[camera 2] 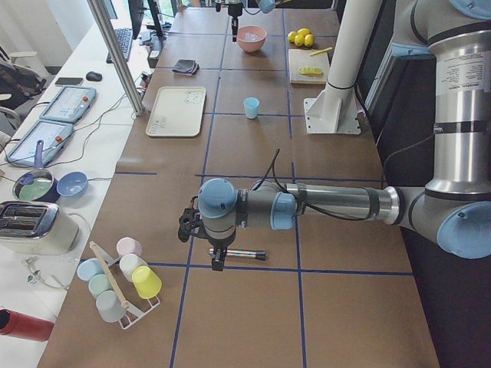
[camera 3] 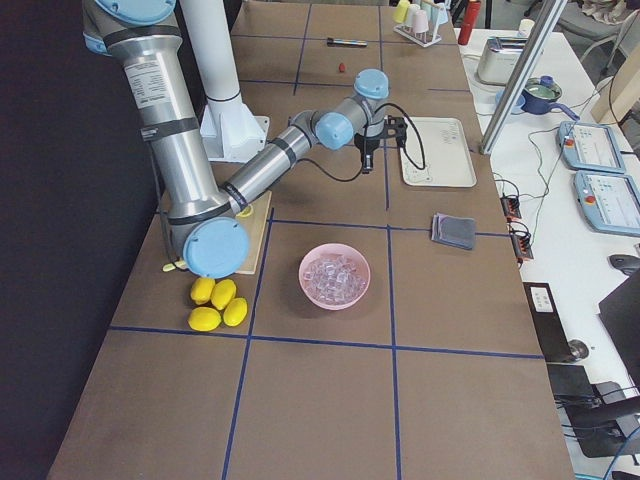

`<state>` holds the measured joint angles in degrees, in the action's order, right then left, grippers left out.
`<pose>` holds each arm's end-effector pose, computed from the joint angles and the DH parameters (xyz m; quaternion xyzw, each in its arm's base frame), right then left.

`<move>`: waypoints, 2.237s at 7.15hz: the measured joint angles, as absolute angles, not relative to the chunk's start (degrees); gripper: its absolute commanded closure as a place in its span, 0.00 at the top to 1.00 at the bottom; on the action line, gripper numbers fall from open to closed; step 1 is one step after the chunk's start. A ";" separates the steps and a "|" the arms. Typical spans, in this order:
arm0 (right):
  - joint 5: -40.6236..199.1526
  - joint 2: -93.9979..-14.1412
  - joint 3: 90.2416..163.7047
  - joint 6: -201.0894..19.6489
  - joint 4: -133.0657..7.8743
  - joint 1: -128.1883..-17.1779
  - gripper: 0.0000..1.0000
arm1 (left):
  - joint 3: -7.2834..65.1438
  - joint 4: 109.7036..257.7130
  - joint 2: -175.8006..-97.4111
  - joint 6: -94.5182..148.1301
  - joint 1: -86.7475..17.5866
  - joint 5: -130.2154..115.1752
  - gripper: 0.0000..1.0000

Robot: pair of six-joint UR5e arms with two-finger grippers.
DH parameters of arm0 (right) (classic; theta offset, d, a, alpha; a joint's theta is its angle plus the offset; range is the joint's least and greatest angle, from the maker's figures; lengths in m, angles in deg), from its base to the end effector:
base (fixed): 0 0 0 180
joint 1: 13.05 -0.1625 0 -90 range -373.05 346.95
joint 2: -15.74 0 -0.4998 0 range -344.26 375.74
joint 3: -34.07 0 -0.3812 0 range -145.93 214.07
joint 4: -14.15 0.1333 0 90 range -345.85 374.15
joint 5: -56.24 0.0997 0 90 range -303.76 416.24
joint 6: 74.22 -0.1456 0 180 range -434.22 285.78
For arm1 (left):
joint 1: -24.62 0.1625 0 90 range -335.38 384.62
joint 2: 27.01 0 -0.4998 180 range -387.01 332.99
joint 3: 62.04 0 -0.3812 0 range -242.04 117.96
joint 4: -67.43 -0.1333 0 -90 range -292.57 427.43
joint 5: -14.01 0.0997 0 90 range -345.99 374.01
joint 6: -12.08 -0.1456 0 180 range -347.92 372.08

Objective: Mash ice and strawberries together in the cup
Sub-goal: 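Carry the ice cube with the right gripper over the light-blue cup, then open the right gripper to drop the ice cube into the cup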

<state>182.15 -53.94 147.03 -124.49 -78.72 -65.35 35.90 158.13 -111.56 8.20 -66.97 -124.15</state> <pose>-0.3311 -0.5068 0.3950 0.0355 -0.4363 -0.0081 0.8990 -0.0370 -0.4375 0.7349 0.0448 0.4062 0.0296 0.9122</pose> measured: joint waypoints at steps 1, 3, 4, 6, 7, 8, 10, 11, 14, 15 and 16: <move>177.79 -47.65 147.00 -129.34 -84.54 -60.40 0.00 | 35.78 158.16 -111.56 8.20 -66.97 -124.15 1.00; 170.81 -38.88 146.45 -136.85 -91.05 -52.11 0.00 | 35.57 158.19 -111.56 8.21 -66.97 -124.15 1.00; 167.43 -35.88 144.93 -139.55 -91.65 -48.59 0.00 | 35.54 158.18 -111.56 8.23 -66.97 -124.13 1.00; 164.69 -31.23 139.95 -141.36 -91.75 -44.26 0.00 | 35.57 158.21 -111.56 8.40 -66.97 -124.11 1.00; 164.40 -29.81 137.57 -141.55 -91.25 -43.14 0.00 | 35.63 158.22 -111.56 8.45 -66.97 -124.10 1.00; 164.30 -29.02 135.58 -141.60 -90.21 -42.36 0.00 | 35.66 158.22 -111.56 8.46 -66.97 -124.11 1.00; 164.15 -27.52 132.02 -141.63 -88.19 -41.13 0.02 | 35.71 158.22 -111.56 8.47 -66.97 -124.07 1.00; 163.99 -26.97 130.99 -141.71 -87.57 -40.64 0.02 | 35.73 158.22 -111.56 8.47 -66.97 -124.09 1.00; 163.08 -26.21 130.23 -141.97 -86.48 -39.65 0.03 | 35.76 158.22 -111.56 8.47 -66.97 -124.07 1.00; 162.99 -26.00 129.98 -141.98 -85.74 -39.49 0.03 | 35.77 158.22 -111.56 8.47 -66.97 -124.07 1.00; 162.91 -25.87 129.62 -141.98 -85.38 -39.31 0.04 | 35.81 158.20 -111.56 8.47 -66.97 -124.06 1.00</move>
